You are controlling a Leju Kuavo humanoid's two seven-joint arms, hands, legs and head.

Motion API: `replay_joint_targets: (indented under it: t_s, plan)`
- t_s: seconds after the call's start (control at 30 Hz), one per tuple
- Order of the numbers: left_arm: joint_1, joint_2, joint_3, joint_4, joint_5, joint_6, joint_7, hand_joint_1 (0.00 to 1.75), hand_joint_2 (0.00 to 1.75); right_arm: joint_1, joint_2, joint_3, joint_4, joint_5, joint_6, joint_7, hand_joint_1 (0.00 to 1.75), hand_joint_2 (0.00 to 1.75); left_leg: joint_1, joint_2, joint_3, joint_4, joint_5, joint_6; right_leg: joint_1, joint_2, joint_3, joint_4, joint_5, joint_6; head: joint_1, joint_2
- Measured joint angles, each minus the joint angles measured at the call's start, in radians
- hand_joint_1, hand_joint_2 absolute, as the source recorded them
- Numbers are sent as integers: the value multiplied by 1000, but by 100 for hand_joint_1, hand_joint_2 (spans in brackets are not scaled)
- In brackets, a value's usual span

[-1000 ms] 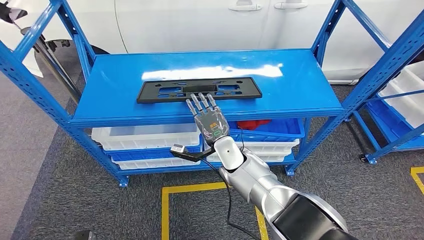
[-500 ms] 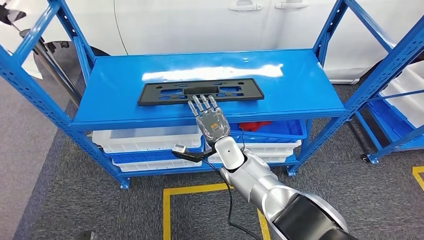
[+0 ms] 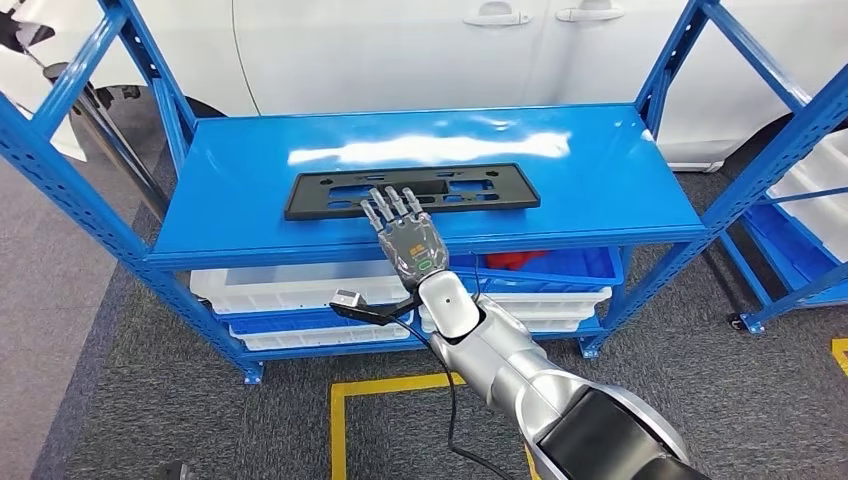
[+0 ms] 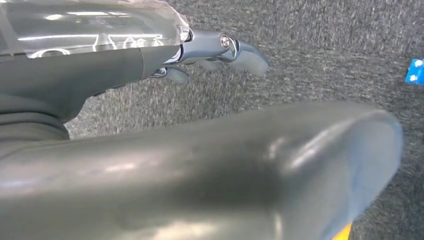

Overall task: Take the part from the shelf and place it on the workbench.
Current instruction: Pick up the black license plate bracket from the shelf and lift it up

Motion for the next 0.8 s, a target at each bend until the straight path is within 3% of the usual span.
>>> replay_joint_targets:
  t_s: [0.07, 0.17, 0.2, 0.23, 0.27, 0.33, 0.4, 0.47, 0.57, 0.6, 0.67, 0.7, 0.73, 0.77, 0.8]
  plan:
    - [0, 1, 0, 0, 1, 0, -2, 0, 0, -1, 3, -12, 0, -24, 2, -23, 0, 0, 1, 0, 6, -4, -1, 13, -3, -1, -18, 44, -26, 8, 0, 0]
    - [0, 2, 0, 0, 1, 0, -4, 0, 0, 3, 4, -32, 0, -47, 4, -47, 0, 0, -2, 0, 13, -5, -8, 24, -4, -2, -120, 232, -100, 14, 0, 0]
    - [1, 2, 0, 0, 1, 0, -4, 0, 0, 6, 4, -37, 1, -50, 4, -50, 0, 0, -3, 0, 16, -5, -11, 25, -4, -2, -150, 276, -105, 13, 0, 0]
    - [2, 2, 0, 0, 1, 0, -4, 0, 0, 8, 4, -41, 1, -52, 4, -53, 0, 0, -5, -1, 21, -5, -15, 25, -3, -2, -162, 282, -89, 11, 0, 0]
    - [2, 2, 0, 0, 1, 0, -4, 0, 0, 9, 4, -45, 1, -53, 4, -54, 0, 0, -6, -2, 26, -5, -19, 25, -2, -2, -155, 249, -54, 6, 0, 0]
    - [2, 1, 0, 0, 1, 0, -4, 0, 0, 7, 4, -52, 1, -54, 4, -56, 0, 0, -8, -4, 39, -6, -28, 22, 3, -1, -102, 114, 27, -8, 0, 0]
    - [1, 1, 0, 1, 0, 0, -4, 0, 0, 5, 4, -58, 1, -54, 4, -56, 0, 0, -9, -5, 45, -8, -35, 14, 10, -1, -61, 18, 57, -19, 0, 0]
    - [2, 1, 0, 1, 0, 0, -3, 0, 0, 5, 4, -62, 1, -54, 4, -54, 0, 0, -9, -4, 49, -15, -39, 2, 16, 0, -51, -4, 50, -24, 0, 0]
    - [1, 1, 0, 1, -1, -1, -3, 0, 0, 4, 4, -68, 1, -51, 0, -48, 0, 0, -8, 1, 48, 10, -58, -11, 7, 1, -25, -28, 49, -36, 0, 0]
    - [1, 2, 0, 1, -1, -1, -3, 0, 0, 4, 4, -70, 1, -49, -1, -45, 0, 0, -7, 2, 26, 55, -77, -14, 5, 1, -14, -35, 47, -40, 0, 0]
    - [3, 2, 0, 1, -2, -1, -3, 0, 0, 5, 4, -73, 2, -46, -5, -40, 0, 0, -6, 2, -46, 183, -122, -19, 8, 0, -1, -37, 37, -47, 0, 0]
    - [4, 3, 0, 1, -2, -1, -3, 0, 0, 6, 4, -75, 2, -44, -6, -38, 0, 0, -6, 2, -81, 234, -131, -22, 9, 1, 5, -36, 32, -48, 0, 0]
    - [6, 4, 0, 1, -2, -1, -2, 0, 0, 8, 4, -77, 3, -42, -7, -36, 0, 0, -6, 2, -100, 250, -120, -23, 10, 2, 11, -35, 26, -48, 0, 0]
    - [7, 4, 0, 1, -3, -1, -2, 0, 0, 9, 4, -78, 4, -41, -8, -36, 0, 0, -6, 2, -100, 229, -90, -23, 11, 3, 19, -34, 19, -48, 0, 0]
    - [7, 5, 0, 1, -3, -1, -2, 0, 0, 9, 4, -80, 4, -40, -9, -36, 0, 0, -6, 3, -81, 171, -44, -22, 10, 4, 28, -32, 11, -46, 0, 0]
